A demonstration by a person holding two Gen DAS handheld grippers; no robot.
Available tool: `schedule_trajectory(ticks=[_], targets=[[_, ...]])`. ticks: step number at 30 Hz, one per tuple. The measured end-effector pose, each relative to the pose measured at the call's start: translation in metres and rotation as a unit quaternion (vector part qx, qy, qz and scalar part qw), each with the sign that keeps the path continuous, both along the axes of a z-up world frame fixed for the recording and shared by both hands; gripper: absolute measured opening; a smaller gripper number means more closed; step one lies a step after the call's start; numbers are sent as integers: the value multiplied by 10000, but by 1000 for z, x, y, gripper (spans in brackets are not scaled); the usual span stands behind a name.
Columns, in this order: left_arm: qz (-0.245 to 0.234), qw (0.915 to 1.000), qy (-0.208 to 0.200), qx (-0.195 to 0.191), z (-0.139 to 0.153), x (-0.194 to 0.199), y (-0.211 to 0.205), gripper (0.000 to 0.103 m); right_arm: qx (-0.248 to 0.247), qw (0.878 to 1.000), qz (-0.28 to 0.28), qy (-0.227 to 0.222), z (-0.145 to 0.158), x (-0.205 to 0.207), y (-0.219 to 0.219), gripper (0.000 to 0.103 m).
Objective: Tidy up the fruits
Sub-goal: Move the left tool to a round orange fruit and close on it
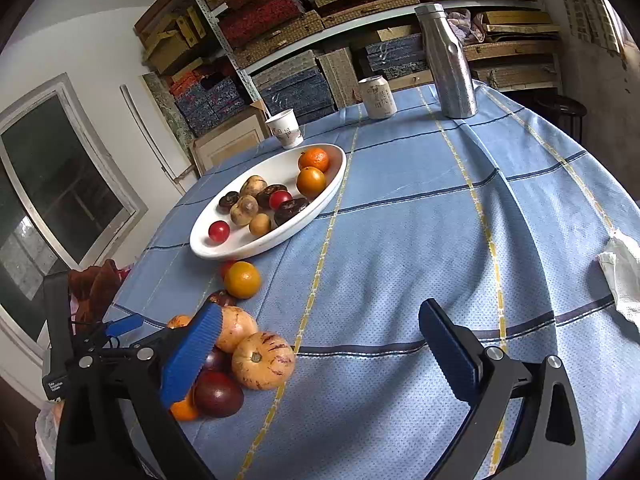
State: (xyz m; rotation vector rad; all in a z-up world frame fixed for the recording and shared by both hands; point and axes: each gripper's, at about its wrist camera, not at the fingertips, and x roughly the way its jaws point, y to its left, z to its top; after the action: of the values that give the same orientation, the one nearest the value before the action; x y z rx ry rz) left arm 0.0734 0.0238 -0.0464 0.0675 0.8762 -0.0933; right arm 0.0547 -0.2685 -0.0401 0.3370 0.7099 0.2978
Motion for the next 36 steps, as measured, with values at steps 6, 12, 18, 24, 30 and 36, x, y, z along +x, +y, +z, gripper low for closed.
schedule_trajectory(ticks=[6, 12, 18, 24, 30, 36], targets=[[-221, 9992, 199, 249, -8, 8, -12, 99, -48, 9999, 53, 103, -4, 3, 3, 99], [527, 9986, -79, -20, 6, 6, 28, 99, 27, 10000, -13, 59, -3, 2, -1, 99], [987, 9949, -88, -198, 9, 2, 60, 99, 62, 10000, -5, 58, -3, 2, -2, 99], [682, 9976, 2, 102, 2, 0, 39, 99, 69, 10000, 10, 57, -3, 1, -2, 99], [505, 9954, -143, 800, 0, 1, 13, 99, 48, 10000, 37, 55, -3, 1, 0, 99], [430, 9970, -237, 603, 5, 2, 17, 99, 27, 10000, 76, 27, -4, 0, 2, 99]])
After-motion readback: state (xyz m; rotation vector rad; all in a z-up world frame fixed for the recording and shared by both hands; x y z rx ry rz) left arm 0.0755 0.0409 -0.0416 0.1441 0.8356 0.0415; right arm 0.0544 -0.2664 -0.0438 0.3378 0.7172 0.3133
